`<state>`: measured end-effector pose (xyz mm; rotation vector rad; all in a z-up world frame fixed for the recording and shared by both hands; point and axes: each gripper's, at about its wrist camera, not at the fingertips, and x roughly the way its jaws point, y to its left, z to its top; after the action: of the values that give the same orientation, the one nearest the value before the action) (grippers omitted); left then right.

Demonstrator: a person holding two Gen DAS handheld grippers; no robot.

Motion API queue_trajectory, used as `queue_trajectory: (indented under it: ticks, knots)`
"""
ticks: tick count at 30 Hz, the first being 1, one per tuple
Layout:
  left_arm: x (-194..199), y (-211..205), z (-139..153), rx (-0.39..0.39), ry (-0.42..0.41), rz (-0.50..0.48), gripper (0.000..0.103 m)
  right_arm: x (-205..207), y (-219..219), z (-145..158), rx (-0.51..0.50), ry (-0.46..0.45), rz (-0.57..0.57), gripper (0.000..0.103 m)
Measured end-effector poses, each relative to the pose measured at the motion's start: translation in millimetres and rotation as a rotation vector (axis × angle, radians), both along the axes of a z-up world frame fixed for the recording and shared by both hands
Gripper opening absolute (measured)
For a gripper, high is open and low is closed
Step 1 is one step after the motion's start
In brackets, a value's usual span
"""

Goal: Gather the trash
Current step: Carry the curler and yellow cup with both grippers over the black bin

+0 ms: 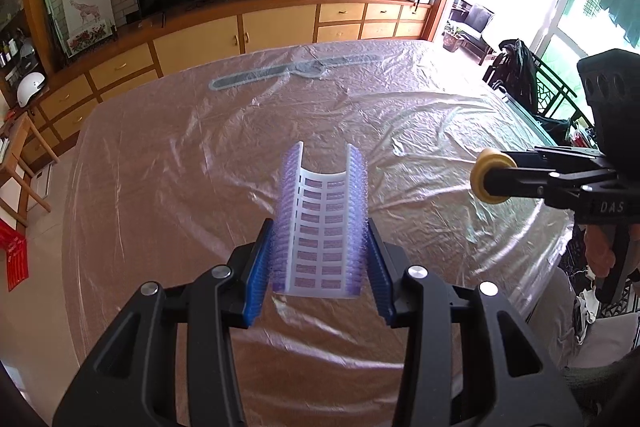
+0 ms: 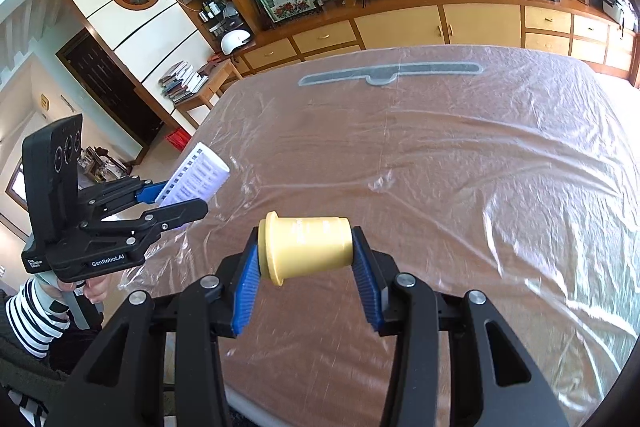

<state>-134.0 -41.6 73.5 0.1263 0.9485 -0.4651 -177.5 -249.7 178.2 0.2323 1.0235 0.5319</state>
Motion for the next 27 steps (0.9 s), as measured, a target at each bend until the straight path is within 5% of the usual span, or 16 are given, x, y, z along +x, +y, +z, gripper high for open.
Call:
queue_trajectory:
  ticks: [16,27]
  knots:
    - [-71,15,7,-0.009,0.005,-0.008,0.044,-66,-4,12,0.014,0.007,0.038,0.042]
    - [-127,6,10,-0.024,0.018,-0.107,0.044,-109,1,12,0.023,0.033,0.09,0.042]
